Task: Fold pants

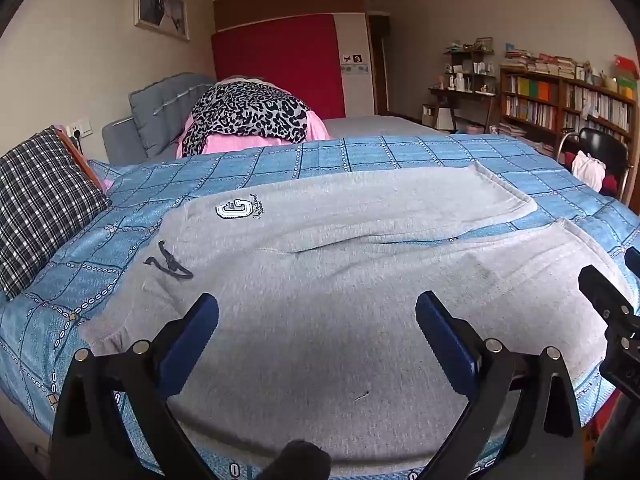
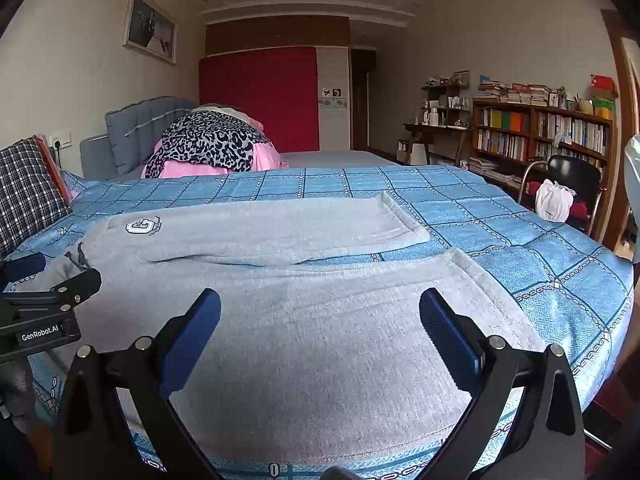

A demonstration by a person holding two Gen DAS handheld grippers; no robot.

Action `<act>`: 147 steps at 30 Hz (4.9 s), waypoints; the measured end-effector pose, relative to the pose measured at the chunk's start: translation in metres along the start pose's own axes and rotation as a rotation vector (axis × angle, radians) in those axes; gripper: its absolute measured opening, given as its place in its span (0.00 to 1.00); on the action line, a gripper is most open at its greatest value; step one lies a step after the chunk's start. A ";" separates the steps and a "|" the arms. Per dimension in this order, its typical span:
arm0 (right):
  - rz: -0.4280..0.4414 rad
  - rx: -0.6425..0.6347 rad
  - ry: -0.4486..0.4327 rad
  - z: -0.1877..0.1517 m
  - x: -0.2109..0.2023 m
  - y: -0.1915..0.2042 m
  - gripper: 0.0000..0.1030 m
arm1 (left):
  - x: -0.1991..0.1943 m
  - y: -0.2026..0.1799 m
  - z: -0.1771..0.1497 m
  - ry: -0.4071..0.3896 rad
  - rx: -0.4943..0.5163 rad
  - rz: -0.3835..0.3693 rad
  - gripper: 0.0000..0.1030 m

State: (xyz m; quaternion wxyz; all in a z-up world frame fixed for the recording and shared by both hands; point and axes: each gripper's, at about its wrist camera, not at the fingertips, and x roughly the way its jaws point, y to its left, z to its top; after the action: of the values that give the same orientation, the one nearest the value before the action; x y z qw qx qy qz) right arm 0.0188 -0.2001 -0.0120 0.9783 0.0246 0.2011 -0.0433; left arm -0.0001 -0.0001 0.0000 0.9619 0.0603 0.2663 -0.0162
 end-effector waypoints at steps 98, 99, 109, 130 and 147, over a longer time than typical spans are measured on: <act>-0.029 -0.056 0.165 0.059 0.144 -0.025 0.98 | 0.154 0.161 0.093 0.269 -0.209 0.156 0.95; -0.027 -0.062 0.167 0.060 0.147 -0.024 0.98 | 0.159 0.165 0.097 0.274 -0.208 0.161 0.95; -0.037 -0.139 0.191 0.071 0.176 -0.014 0.98 | 0.228 0.211 0.113 0.363 -0.251 0.145 0.95; 0.011 -0.137 0.331 0.075 0.252 -0.023 0.98 | 0.326 0.274 0.103 0.419 -0.358 0.013 0.83; -0.095 0.007 0.373 0.116 0.345 -0.112 0.98 | 0.316 0.265 0.098 0.332 -0.355 -0.053 0.34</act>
State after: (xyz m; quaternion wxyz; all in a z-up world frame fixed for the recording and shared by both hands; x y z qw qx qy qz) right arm 0.3698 -0.3446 -0.0455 0.9209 0.0259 0.3796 -0.0846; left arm 0.3372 0.2505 -0.0504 0.8997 -0.1149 0.4209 0.0159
